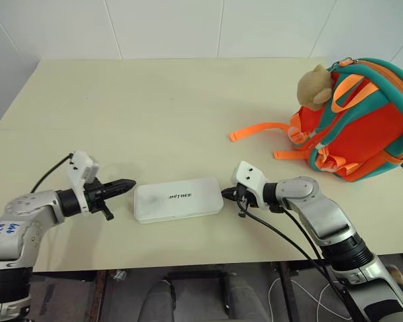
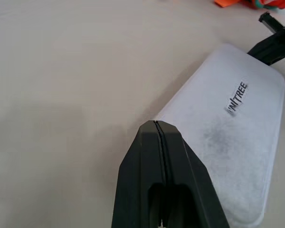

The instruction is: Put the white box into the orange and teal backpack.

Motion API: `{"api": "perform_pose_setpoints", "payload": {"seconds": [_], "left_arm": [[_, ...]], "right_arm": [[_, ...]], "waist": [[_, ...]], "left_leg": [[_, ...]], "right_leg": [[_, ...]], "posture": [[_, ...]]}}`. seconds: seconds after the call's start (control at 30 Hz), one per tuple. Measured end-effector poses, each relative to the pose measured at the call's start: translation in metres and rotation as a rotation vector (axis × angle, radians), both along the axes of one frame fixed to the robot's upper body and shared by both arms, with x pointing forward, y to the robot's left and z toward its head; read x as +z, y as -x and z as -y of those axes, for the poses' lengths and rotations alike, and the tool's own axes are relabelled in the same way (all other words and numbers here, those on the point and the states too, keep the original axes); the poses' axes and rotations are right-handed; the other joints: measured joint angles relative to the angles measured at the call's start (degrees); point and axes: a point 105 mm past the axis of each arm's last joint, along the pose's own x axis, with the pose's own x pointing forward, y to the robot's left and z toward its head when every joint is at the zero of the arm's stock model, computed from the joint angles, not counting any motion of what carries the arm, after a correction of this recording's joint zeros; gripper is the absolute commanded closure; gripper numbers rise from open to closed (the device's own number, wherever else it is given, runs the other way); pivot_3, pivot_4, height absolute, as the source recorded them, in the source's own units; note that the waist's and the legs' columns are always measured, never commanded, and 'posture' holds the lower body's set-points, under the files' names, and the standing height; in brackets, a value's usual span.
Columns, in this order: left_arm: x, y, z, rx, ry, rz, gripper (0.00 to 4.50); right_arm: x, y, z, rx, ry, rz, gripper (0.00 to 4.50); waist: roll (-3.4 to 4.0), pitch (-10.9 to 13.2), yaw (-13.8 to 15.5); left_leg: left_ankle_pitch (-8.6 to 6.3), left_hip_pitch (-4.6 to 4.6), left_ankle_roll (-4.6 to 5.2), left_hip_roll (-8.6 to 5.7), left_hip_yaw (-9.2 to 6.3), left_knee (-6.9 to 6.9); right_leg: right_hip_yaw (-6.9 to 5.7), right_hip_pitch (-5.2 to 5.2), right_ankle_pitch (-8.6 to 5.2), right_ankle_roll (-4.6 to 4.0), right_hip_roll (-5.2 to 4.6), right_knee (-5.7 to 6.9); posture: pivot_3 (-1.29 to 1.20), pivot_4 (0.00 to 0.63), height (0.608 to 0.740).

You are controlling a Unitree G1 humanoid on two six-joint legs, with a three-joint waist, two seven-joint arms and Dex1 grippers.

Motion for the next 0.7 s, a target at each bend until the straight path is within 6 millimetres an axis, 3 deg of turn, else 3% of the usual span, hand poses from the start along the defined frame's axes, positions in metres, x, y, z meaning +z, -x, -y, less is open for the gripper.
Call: {"api": "perform_pose_setpoints", "payload": {"seconds": [0.13,0.43,0.57,0.7], "left_arm": [[-0.006,0.006,0.016,-0.057,0.005,-0.034,4.49],[-0.010,0.004,0.019,-0.063,-0.040,-0.043,4.49],[-0.009,0.002,0.018,-0.053,-0.043,-0.027,4.49],[-0.004,-0.008,-0.001,0.054,-0.036,0.020,4.49]], "right_arm": [[0.000,0.000,0.002,-0.007,0.005,0.000,4.50],[-0.003,0.002,0.003,-0.019,0.007,-0.011,4.50],[-0.003,0.002,0.003,-0.019,0.007,-0.011,4.50],[-0.003,0.002,0.003,-0.016,0.007,-0.012,4.50]], "waist": [[-0.02,0.0,0.1],[-0.06,-0.1,0.0],[-0.06,-0.1,0.0],[-0.07,-0.1,-0.1]], "left_leg": [[0.00,0.06,0.00,0.00,-0.02,0.00],[0.00,0.30,0.00,-0.01,0.01,0.04],[0.01,0.30,0.02,-0.01,0.01,0.04],[0.01,0.30,0.02,0.00,0.01,0.03]], "right_leg": [[0.00,0.03,0.00,0.01,0.01,0.05],[0.04,0.25,-0.01,-0.01,0.00,-0.01],[0.05,0.26,-0.01,-0.02,-0.01,-0.01],[0.08,0.22,-0.01,-0.02,0.00,-0.01]], "posture": [[0.00,0.150,0.740],[0.00,0.150,0.740],[0.00,0.150,0.740],[0.00,0.150,0.740]]}}
